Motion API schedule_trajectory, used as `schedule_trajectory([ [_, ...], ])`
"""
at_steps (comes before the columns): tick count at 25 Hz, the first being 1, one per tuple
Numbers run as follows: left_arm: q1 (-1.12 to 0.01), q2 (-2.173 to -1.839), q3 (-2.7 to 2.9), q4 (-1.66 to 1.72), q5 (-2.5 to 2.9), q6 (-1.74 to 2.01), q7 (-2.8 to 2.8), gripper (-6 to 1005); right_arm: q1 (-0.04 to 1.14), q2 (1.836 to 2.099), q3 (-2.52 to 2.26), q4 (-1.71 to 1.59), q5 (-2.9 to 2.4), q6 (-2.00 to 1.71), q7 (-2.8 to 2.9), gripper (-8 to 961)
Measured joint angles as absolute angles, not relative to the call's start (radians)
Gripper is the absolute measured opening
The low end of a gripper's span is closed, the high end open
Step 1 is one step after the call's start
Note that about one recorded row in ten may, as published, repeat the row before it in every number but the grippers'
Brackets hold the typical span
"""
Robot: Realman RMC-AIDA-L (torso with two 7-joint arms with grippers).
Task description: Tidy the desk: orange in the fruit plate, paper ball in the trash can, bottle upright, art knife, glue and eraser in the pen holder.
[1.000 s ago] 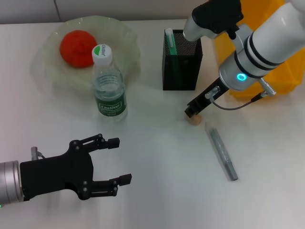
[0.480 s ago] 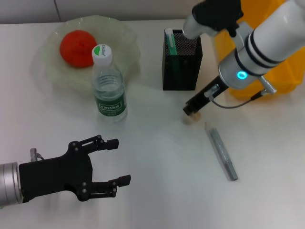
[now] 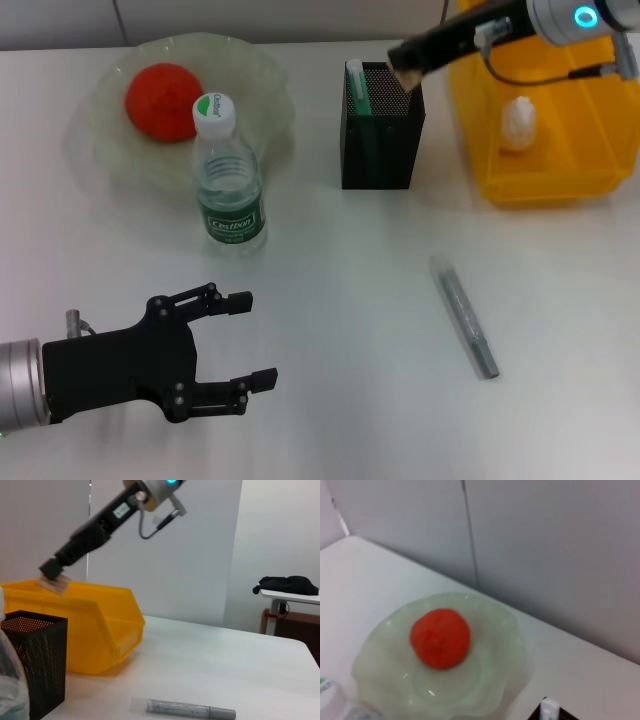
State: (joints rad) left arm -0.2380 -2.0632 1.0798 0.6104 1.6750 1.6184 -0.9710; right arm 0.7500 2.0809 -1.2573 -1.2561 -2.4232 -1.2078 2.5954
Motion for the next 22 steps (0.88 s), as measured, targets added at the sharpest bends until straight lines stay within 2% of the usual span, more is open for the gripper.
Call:
schedule_trajectory([
  [5, -0.237, -2.063, 1.08, 0.61, 1.675, 1.619, -0.971, 857, 0.826, 2.079, -1.236, -1.082, -2.423, -1.171, 2.54, 133],
  [10, -0.233, -2.063, 1.08, 0.61, 1.675, 1.623, -0.972, 857, 0.846, 2.082, -1.246, -1.011, -2.424, -1.118, 2.506, 191],
  [14, -0.232, -2.063, 1.078, 0.611, 1.675, 1.633, -0.971, 857, 0.825, 2.082, -1.241, -1.079, -2.428, -1.155, 2.541, 237],
  [15, -0.232, -2.063, 1.077, 0.613, 1.675, 1.638, -0.971, 857, 0.789, 2.082, -1.244, -1.174, -2.43, -1.202, 2.577, 249],
  [22, -0.23, -2.063, 1.077, 0.62, 1.675, 1.647, -0.974, 857, 0.645, 2.086, -1.267, -1.49, -2.431, -1.448, 2.709, 512],
])
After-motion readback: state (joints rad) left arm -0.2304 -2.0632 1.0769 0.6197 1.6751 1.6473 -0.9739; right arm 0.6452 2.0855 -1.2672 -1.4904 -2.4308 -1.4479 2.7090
